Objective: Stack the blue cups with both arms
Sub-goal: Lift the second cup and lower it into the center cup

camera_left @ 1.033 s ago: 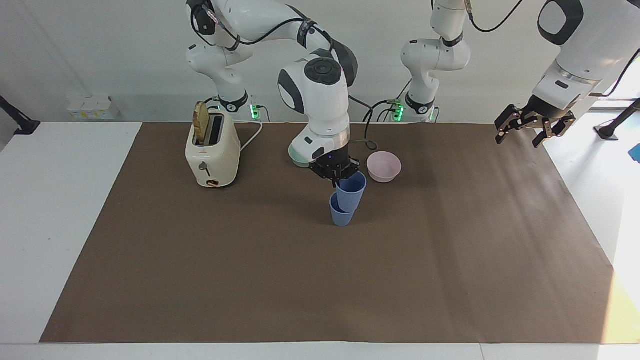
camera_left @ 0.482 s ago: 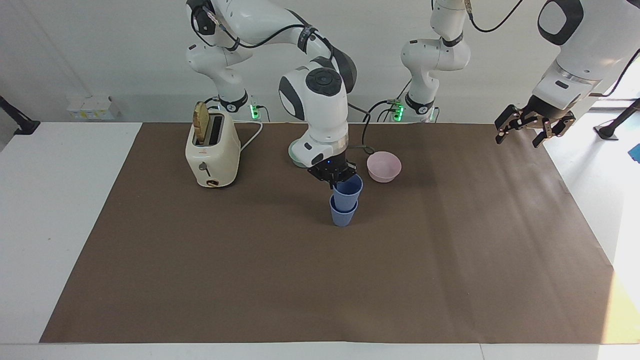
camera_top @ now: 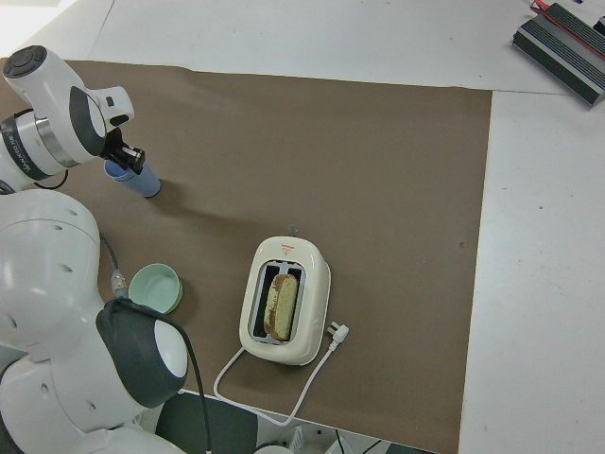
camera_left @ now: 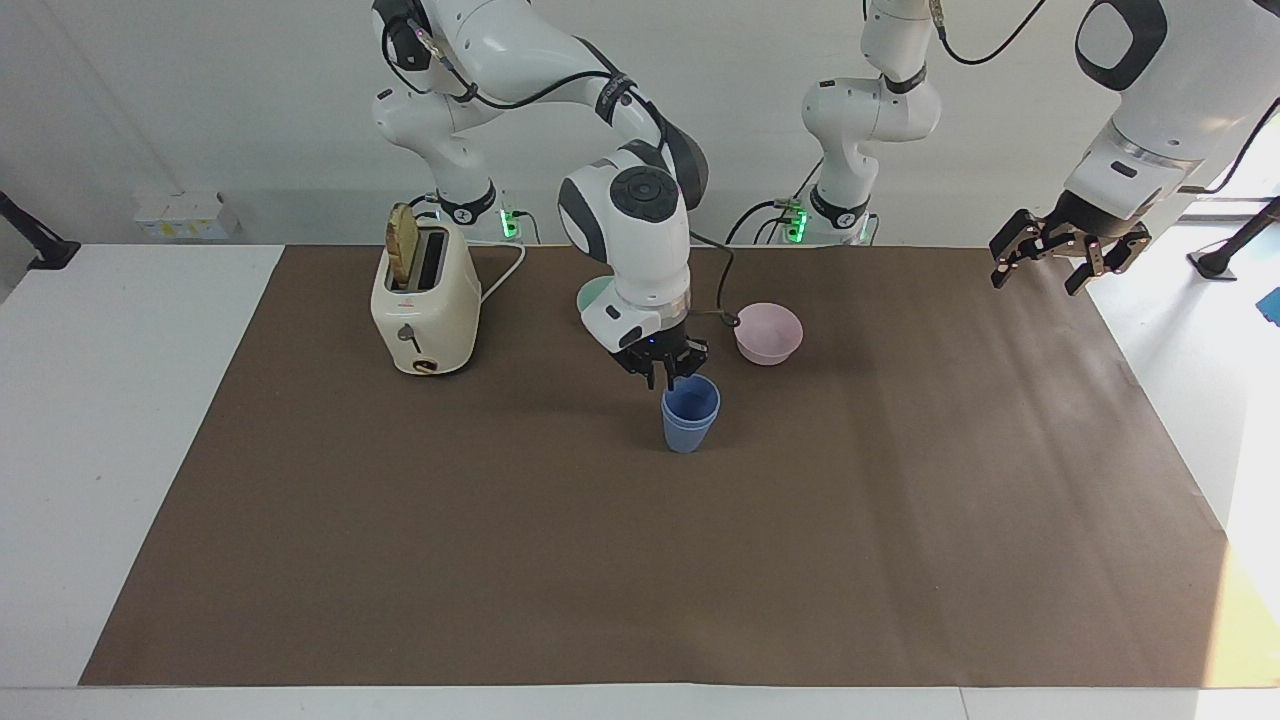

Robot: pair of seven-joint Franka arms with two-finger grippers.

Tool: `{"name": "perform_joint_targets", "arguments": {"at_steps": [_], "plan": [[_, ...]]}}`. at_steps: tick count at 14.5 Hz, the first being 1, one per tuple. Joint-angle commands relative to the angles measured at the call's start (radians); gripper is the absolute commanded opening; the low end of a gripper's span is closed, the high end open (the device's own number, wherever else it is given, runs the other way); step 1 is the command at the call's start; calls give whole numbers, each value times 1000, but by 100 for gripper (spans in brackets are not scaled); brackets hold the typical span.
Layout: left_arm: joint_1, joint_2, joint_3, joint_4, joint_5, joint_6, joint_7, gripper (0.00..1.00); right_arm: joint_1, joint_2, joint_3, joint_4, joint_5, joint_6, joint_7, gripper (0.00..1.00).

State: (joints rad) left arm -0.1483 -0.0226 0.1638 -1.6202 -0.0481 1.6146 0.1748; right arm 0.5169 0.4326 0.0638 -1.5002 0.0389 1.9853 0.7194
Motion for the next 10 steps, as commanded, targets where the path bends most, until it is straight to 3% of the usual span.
{"name": "perform_joint_targets", "arguments": {"at_steps": [1,6,10], "plan": [[12,1,-9,9,17,-5,-6,100,-5,-12,2,-8,-13,12,17,100],[12,1,-9,9,17,-5,-6,100,-76,-87,-16,63,-17,-110,-4,100],[12,1,-9,9,17,-5,-6,100,-152,-123,-28,164,-83,-313,-150,100]]}}
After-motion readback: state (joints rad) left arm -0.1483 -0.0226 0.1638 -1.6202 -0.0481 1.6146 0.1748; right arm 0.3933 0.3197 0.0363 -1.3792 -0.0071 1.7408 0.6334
